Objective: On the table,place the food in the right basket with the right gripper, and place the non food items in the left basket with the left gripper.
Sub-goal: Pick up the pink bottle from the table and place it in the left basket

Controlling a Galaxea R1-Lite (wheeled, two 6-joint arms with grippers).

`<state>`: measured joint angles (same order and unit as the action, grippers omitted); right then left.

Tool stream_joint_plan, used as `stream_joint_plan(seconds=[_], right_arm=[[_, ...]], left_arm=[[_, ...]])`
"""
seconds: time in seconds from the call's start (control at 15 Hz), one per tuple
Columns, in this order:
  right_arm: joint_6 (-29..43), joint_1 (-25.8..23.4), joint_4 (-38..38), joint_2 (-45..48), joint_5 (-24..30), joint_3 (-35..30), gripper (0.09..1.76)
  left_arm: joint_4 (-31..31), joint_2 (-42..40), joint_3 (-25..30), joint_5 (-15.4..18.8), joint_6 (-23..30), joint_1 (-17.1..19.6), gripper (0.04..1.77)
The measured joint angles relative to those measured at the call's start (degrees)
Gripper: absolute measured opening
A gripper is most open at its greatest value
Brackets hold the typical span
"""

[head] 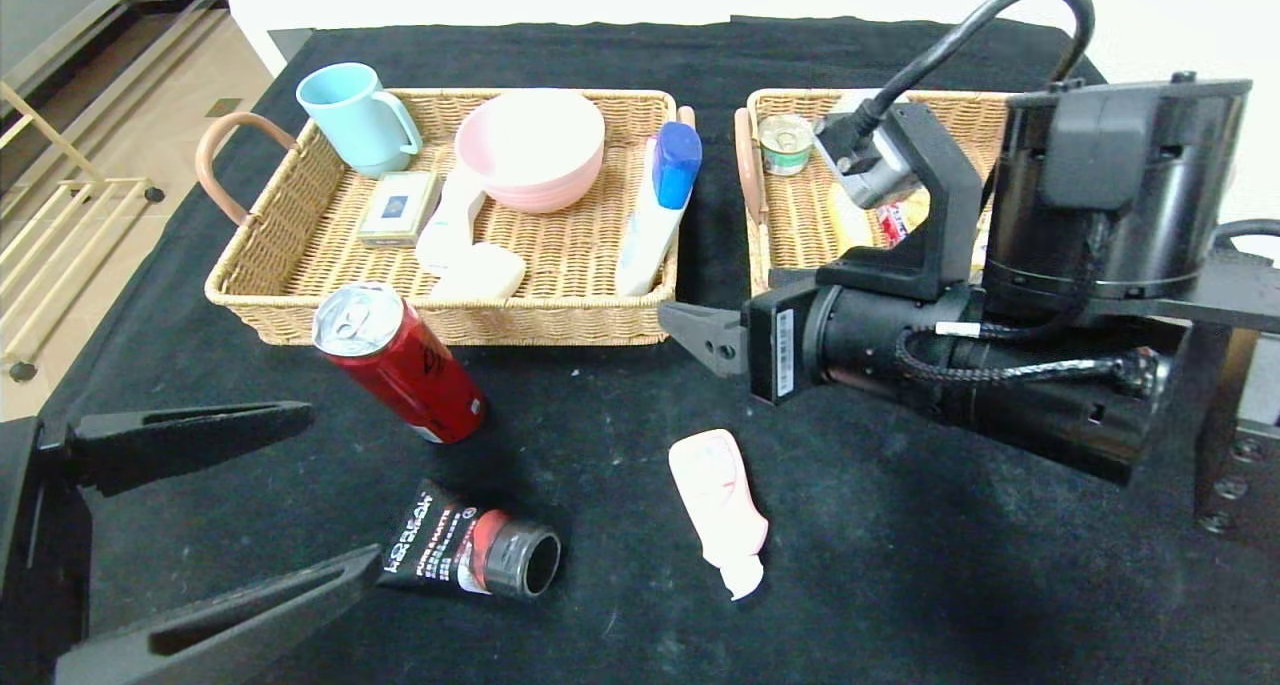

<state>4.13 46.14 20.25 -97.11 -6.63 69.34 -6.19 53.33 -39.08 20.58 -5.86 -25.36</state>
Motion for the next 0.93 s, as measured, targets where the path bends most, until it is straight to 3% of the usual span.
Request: stream_joint_plan(seconds=[0.27, 0.47, 0.93], right_arm=[[-4.2, -5.2, 9.5, 3.6, 15.9, -10.3, 1.70], [-6.3, -9.8, 11.5, 5.9, 25.4, -15.6, 1.70], [-10.0, -13.3, 12.3, 13.0, 35.7, -28.7, 1.70]], left_arm=[[0.4, -0.2, -0.2, -0.2, -0.1, 0.0, 1.72], [0.9, -0.1, -0.3, -0.3, -0.1, 0.0, 1.72], [2.5, 0.4, -0.6, -0.5, 0.0, -0.1, 1.72]])
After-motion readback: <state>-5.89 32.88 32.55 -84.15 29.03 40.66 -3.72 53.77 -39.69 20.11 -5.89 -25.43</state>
